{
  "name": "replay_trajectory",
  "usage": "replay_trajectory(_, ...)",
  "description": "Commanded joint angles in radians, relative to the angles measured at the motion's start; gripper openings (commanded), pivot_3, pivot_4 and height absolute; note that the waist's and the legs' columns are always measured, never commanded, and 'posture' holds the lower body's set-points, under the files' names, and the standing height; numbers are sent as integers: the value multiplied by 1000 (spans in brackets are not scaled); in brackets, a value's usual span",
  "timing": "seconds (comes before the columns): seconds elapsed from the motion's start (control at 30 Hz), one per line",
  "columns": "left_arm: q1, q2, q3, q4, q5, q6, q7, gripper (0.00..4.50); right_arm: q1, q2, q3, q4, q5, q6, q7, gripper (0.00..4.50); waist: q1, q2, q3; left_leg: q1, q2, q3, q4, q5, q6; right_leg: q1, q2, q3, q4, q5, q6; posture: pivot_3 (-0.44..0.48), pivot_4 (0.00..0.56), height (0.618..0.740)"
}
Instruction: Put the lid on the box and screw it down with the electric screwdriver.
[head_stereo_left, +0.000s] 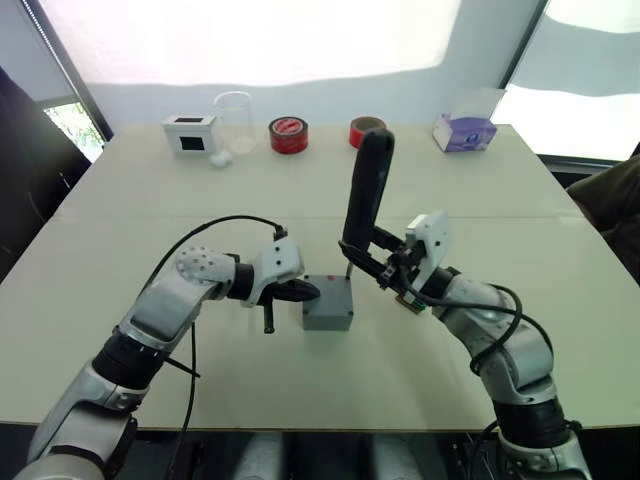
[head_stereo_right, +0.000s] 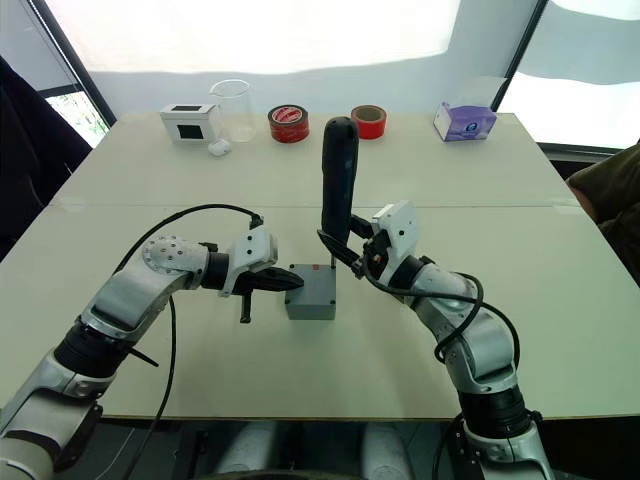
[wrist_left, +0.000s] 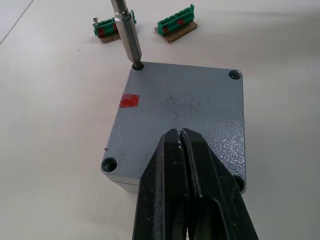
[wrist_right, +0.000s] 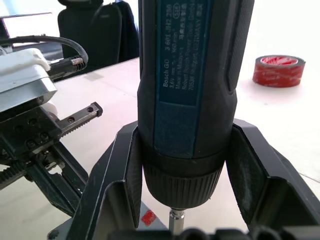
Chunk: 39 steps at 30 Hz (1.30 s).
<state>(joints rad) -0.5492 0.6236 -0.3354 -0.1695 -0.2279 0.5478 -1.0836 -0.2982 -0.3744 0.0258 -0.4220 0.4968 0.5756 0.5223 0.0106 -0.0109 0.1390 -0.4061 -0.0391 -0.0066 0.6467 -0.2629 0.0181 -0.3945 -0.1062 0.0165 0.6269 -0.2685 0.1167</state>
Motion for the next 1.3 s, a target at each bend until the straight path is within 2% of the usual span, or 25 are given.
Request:
replay_trajectory(0.03,6,3,-1,24,10,6,-1,0,-98,-16,-113,-100,147,111,-46,1803,1,0,0,-4,0,0,1,1,-2,-5,0,0,1,0,0,0,150,740)
replay_trajectory(0.23,15,-21,26,32,-25,22,6,0,-358,-36,-309,-1,417,457,-276,1803,1,5,9,-5,-1,0,0,2,-3,-7,-1,0,2,1,0,0,150,740)
replay_trajectory(0.3,9,-69,92,33,-76,23,47,0,-440,-64,-379,64,526,562,-317,1803,1,5,9,-5,-1,-1,-1,2,-3,-7,-1,-1,1,1,0,0,150,740)
replay_trajectory(0.37,-12,-136,175,41,-103,20,141,0,-489,-120,-417,112,546,623,-340,1803,2,6,12,-7,-1,-1,-1,2,-3,-7,-1,-1,1,1,0,0,150,740)
replay_trajectory(0.43,-31,-158,219,26,-137,57,162,0,-486,-218,-397,138,505,695,-342,1803,1,5,13,-15,-1,-1,2,2,-3,-15,-2,-2,2,2,3,0,150,740)
replay_trajectory(0.47,-36,-148,231,-1,-176,83,133,0,-467,-291,-383,162,489,742,-316,1803,2,5,14,-21,-2,-1,4,3,-3,-19,-2,-3,3,3,4,0,150,740)
replay_trajectory(0.57,-46,-116,243,-48,-261,151,67,0,-439,-404,-379,231,486,841,-283,1803,0,5,14,-23,-3,-1,3,3,-3,-20,-2,-3,2,3,4,0,150,740)
replay_trajectory(0.63,-47,-82,218,-95,-277,166,32,0,-408,-491,-377,327,457,938,-265,1803,-3,6,15,-23,-4,0,3,2,-2,-20,-2,-3,1,3,4,0,150,740)
replay_trajectory(0.73,-25,-26,134,-175,-234,125,-20,0,-379,-595,-357,466,412,1032,-218,1803,-3,7,16,-23,-4,1,3,2,-2,-20,-1,-3,1,3,4,0,150,740)
replay_trajectory(0.93,22,14,62,-266,-226,112,-41,0,-338,-650,-253,577,372,1039,-134,1803,-23,7,18,-22,-2,2,4,3,-2,-19,4,-3,2,3,4,0,150,740)
replay_trajectory(1.3,82,3,60,-313,-208,122,55,0,-305,-657,-129,624,255,983,-22,1803,-20,8,20,-21,-1,2,5,3,-2,-18,5,-3,3,3,5,0,150,740)
